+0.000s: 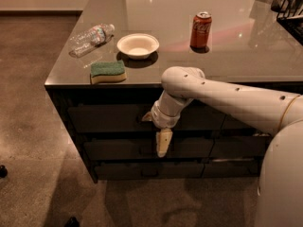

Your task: Open top drawer

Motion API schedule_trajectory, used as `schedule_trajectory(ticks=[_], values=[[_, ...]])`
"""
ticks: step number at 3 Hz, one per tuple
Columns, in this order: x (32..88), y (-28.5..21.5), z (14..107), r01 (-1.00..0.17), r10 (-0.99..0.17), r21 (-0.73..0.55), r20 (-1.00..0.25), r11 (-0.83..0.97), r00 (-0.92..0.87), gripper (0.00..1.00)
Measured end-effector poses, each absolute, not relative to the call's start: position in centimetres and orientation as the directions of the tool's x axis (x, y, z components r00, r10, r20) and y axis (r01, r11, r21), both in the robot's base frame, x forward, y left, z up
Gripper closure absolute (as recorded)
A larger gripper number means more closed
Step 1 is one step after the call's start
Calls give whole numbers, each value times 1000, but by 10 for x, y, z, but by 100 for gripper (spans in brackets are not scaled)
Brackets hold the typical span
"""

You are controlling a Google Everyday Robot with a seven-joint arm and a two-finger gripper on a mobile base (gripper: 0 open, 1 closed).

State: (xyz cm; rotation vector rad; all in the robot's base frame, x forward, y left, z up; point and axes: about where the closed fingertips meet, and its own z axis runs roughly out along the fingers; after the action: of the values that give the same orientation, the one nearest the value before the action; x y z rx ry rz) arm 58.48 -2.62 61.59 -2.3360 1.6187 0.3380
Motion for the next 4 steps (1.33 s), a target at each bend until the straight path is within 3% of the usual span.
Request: schedule_trajectory(ticks=[1,2,3,4], values=[[585,-26,616,-938,-873,-94,-345,-334,345,0],[585,-26,614,-940,-878,-96,-338,-327,339,18],[585,-23,614,-947,-894,-112,-313,-300,320,49],[586,-22,613,-952,-918,-133,-255,-277,303,67]])
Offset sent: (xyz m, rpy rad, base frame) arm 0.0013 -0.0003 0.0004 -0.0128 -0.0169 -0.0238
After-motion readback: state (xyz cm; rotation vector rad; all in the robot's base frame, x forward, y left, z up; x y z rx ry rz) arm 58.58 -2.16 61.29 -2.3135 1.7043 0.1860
